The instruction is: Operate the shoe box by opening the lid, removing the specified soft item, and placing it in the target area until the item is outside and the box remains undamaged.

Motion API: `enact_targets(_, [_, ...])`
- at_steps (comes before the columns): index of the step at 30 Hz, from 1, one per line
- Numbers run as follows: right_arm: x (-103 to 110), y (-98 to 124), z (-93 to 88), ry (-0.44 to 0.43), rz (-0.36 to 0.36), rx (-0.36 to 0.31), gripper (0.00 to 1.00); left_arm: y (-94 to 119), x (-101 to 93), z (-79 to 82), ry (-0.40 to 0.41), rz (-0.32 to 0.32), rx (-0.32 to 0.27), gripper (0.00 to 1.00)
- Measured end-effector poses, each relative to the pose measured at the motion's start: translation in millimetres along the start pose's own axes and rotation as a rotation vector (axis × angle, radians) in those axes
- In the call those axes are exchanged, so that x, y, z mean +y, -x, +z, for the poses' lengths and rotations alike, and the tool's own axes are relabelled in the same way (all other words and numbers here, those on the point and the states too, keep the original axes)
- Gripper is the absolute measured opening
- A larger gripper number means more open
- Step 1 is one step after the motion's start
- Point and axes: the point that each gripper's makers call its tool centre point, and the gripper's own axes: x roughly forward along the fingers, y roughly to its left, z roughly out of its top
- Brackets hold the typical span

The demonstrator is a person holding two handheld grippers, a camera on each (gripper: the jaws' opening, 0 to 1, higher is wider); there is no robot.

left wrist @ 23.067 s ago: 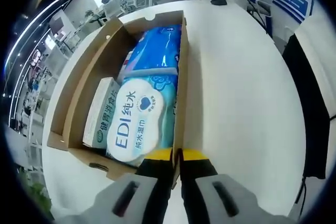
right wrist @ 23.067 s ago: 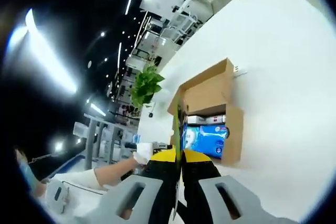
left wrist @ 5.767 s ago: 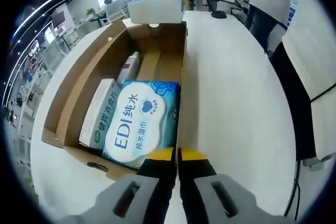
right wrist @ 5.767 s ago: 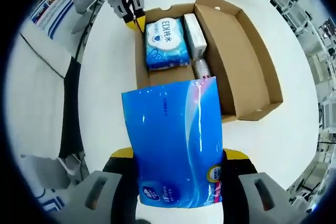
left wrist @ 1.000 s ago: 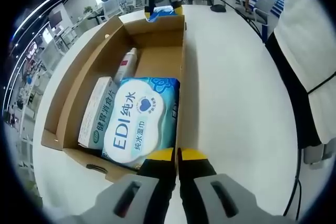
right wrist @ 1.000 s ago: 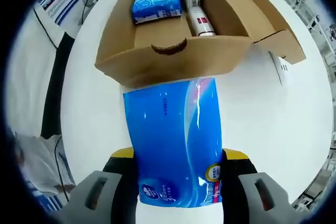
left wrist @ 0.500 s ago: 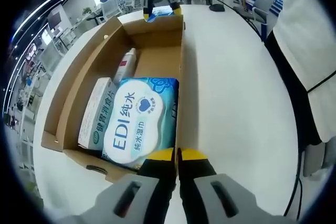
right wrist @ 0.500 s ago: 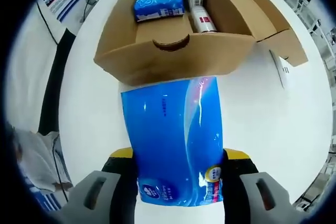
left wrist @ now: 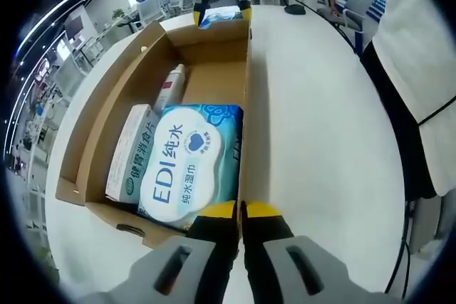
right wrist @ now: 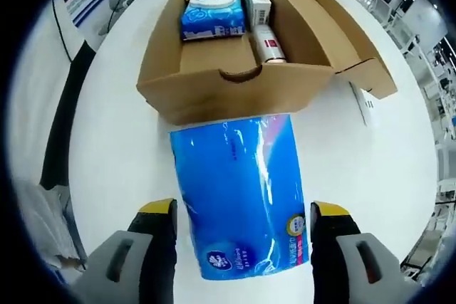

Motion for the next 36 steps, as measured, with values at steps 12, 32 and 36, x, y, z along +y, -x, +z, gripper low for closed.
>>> enact_targets(12, [-7.1, 63.5, 9.0, -0.296, -0.133, -0.191, 0.72, -0.2, 0.8, 1.7, -0.006, 0.012, -0.016, 0.01])
enact_targets(32, [-0.5, 117.9, 15.6, -0.421, -0.278, -0.231, 0.62, -0.4, 0.2, 2.9, -0.018, 0.021, -0.031, 0.02])
enact_targets(36, [-1.3, 124.2, 18.1, -0.452, -0.319, -0.220, 0.52, -0.3, 0.2, 3.4, -0.012, 0.018, -0.034, 0.02])
